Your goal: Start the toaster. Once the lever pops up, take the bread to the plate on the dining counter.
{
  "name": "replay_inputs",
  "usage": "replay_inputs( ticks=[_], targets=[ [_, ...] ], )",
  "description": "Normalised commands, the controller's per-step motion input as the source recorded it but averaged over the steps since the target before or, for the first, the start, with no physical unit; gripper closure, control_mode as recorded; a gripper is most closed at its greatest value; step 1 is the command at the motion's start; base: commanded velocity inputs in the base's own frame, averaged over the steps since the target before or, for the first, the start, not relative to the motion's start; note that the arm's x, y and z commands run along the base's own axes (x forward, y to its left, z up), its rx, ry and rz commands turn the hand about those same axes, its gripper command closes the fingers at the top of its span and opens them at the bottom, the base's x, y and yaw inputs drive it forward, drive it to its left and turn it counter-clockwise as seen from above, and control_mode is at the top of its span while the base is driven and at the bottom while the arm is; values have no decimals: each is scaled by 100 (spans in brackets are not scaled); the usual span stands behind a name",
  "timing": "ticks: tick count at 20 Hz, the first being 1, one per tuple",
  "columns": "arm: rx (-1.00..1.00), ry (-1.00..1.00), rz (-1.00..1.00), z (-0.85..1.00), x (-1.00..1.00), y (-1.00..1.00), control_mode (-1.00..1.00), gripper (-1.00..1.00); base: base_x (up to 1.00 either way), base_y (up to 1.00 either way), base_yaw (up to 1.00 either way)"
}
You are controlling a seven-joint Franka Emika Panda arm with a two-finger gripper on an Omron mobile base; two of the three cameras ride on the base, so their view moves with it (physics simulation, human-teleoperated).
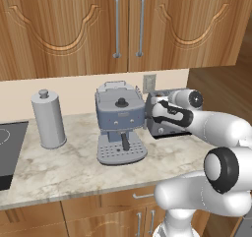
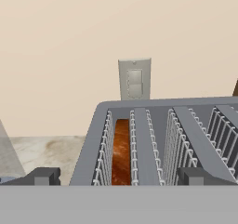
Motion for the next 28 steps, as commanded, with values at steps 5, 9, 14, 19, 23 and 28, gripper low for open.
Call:
replay_inputs(
  ticks=[5,9,14,19,23,28],
  targets=[
    [0,0,0,0,0,0,-100,-100,0,0,0],
    [0,0,0,0,0,0,-100,-100,0,0,0],
    [0,0,0,0,0,0,-100,-100,0,0,0],
    [0,0,0,0,0,0,-100,-100,0,0,0],
    [0,0,0,0,0,0,-100,-100,0,0,0],
    [0,0,0,0,0,0,-100,-100,0,0,0]
  ],
)
